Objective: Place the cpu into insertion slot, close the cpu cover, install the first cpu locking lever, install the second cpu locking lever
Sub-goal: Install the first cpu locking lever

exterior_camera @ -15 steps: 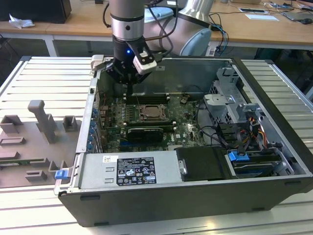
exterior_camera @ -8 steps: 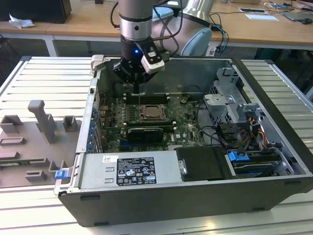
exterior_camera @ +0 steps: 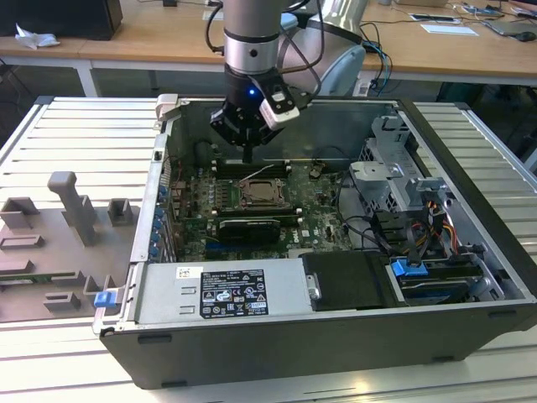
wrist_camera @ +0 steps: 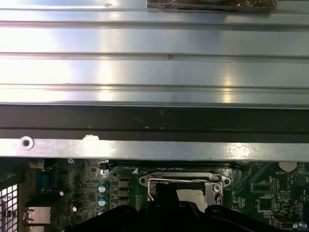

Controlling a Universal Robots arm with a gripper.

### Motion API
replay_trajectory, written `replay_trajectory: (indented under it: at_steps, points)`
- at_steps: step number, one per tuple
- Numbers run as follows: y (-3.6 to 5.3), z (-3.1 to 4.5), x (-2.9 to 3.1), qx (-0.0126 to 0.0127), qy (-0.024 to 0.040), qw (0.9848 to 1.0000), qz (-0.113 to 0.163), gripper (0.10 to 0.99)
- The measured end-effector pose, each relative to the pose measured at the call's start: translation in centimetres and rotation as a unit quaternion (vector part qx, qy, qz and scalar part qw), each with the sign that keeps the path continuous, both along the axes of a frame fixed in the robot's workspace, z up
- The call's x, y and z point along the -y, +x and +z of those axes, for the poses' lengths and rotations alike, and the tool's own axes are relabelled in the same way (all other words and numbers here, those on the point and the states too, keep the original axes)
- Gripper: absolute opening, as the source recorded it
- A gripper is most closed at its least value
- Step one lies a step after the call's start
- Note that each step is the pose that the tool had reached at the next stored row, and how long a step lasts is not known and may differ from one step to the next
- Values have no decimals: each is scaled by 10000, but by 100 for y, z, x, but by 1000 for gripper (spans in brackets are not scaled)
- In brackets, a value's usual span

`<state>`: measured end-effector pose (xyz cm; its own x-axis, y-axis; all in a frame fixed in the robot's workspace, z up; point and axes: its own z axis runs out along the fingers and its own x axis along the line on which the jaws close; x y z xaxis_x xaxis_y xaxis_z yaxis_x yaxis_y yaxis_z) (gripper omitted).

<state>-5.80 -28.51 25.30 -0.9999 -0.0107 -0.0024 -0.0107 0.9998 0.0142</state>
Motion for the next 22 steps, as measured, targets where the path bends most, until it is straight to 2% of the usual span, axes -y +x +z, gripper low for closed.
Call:
replay_trajectory:
  at_steps: [4, 6, 10, 12, 14, 16, 19, 22]
  points:
    - [2, -19, 0, 1, 121, 9999, 5, 106]
    - [11, -41, 0, 0, 122, 9999, 11, 106]
    - [102, -104, -1, 0, 123, 9999, 18, 106]
    - [131, -113, -1, 0, 209, 9998, 70, 106]
    - [154, -137, -1, -1, 217, 9997, 90, 106]
    - [198, -222, -2, -1, 217, 9997, 119, 106]
    - [236, -256, -14, -5, 224, 9994, 277, 106]
    - [270, -277, -40, -5, 224, 9993, 283, 106]
